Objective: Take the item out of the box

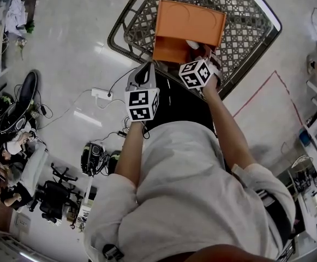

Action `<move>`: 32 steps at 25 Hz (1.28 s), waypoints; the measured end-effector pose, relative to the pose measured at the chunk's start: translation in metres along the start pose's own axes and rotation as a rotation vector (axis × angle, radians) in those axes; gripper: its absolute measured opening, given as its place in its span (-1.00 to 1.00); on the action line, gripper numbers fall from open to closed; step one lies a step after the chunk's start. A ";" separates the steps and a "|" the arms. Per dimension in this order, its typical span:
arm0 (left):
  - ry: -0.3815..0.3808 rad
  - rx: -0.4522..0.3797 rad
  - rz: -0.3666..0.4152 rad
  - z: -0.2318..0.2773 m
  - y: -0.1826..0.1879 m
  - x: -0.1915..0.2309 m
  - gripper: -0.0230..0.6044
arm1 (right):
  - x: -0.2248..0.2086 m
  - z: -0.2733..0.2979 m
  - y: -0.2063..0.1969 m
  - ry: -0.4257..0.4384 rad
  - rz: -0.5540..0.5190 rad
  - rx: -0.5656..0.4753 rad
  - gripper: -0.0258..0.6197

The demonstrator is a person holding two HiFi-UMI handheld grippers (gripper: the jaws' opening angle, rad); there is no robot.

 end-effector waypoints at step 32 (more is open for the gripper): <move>-0.037 -0.020 0.016 -0.013 -0.010 0.007 -0.90 | 0.015 -0.021 -0.004 -0.033 -0.162 -0.009 -0.56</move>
Point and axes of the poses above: the fingertips, and each gripper's own axes: z forward along the fingers, x to its left, y out of its top, the point moved 7 cm from there along -z, backward along the fingers, and after that the axes turned 8 degrees about z, right-handed, at the moved point
